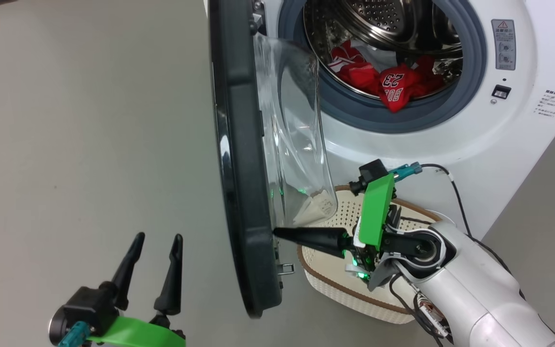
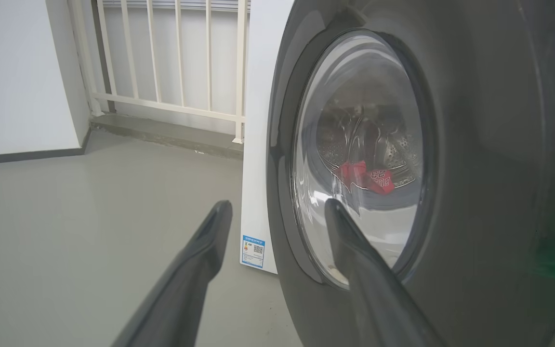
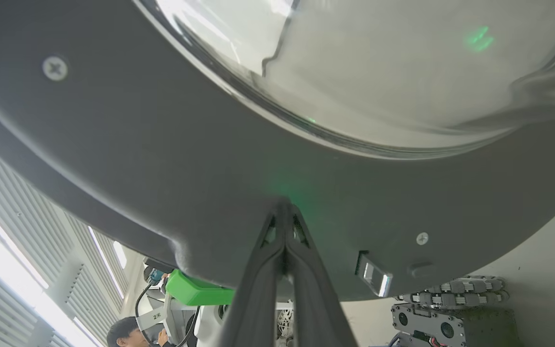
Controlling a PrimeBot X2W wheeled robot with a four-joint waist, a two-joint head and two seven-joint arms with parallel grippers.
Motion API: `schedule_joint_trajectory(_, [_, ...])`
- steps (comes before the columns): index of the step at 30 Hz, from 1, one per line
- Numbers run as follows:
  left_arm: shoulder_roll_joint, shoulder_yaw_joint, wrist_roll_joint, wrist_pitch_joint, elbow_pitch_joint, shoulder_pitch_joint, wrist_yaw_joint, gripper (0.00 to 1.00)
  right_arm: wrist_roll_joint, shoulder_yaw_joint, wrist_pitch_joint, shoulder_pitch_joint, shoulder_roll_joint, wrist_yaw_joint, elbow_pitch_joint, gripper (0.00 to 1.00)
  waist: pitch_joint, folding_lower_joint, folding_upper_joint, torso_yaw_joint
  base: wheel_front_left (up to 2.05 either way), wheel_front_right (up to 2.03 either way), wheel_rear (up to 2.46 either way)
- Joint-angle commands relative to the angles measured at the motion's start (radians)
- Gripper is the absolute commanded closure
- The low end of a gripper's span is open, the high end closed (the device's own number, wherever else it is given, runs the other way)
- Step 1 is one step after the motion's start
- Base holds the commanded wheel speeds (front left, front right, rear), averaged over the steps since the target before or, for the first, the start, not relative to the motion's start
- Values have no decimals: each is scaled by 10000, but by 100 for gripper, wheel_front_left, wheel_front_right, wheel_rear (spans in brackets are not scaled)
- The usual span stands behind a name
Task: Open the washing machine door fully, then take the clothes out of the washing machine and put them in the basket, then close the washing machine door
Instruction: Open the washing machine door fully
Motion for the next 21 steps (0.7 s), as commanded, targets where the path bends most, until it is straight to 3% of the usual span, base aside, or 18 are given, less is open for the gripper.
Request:
schedule_joint_trajectory(1, [116,274,-82,-78,-105,-55,-56,0,-104,-4,-212,-282,231,69,-212,100,-44,-1,0,-36,0,0,0])
schedule_joint_trajectory(2, [116,208,-108,-78,-29,-72,-56,0,-214,-45,-285,-254,231,69,-220,97,-61,-1,0,-51,0,0,0])
schedule_joint_trajectory(4, [116,91,-146,-78,128,-115,-56,0,-497,-169,-536,-146,178,69,-306,52,-102,-1,0,-78,0,0,0])
schedule_joint_trajectory(5, [116,64,-151,-78,186,-136,-56,0,-660,-220,-668,-64,120,69,-401,11,-114,-1,0,-89,0,0,0])
schedule_joint_trajectory(6, [116,34,-161,-78,235,-160,-56,0,-887,-239,-824,24,24,69,-549,0,-123,-1,0,-101,0,0,0])
schedule_joint_trajectory(16, [197,-154,-320,-78,208,-240,-56,0,-3548,172,-3207,1162,-1343,69,-2223,0,-212,-1,0,-269,0,0,0])
schedule_joint_trajectory(17, [212,-129,-316,-78,178,-223,-56,0,-4321,456,-4015,1299,-1726,69,-2399,0,-243,-1,0,-313,0,0,0])
schedule_joint_trajectory(18, [212,-129,-316,-78,178,-223,-56,0,-4321,456,-4015,1299,-1726,69,-2399,0,-243,-1,0,-313,0,0,0])
schedule_joint_trajectory(21, [227,-53,-275,-78,114,-171,-56,0,-5432,933,-5383,1471,-2223,69,-2415,0,-328,-1,0,-375,0,0,0])
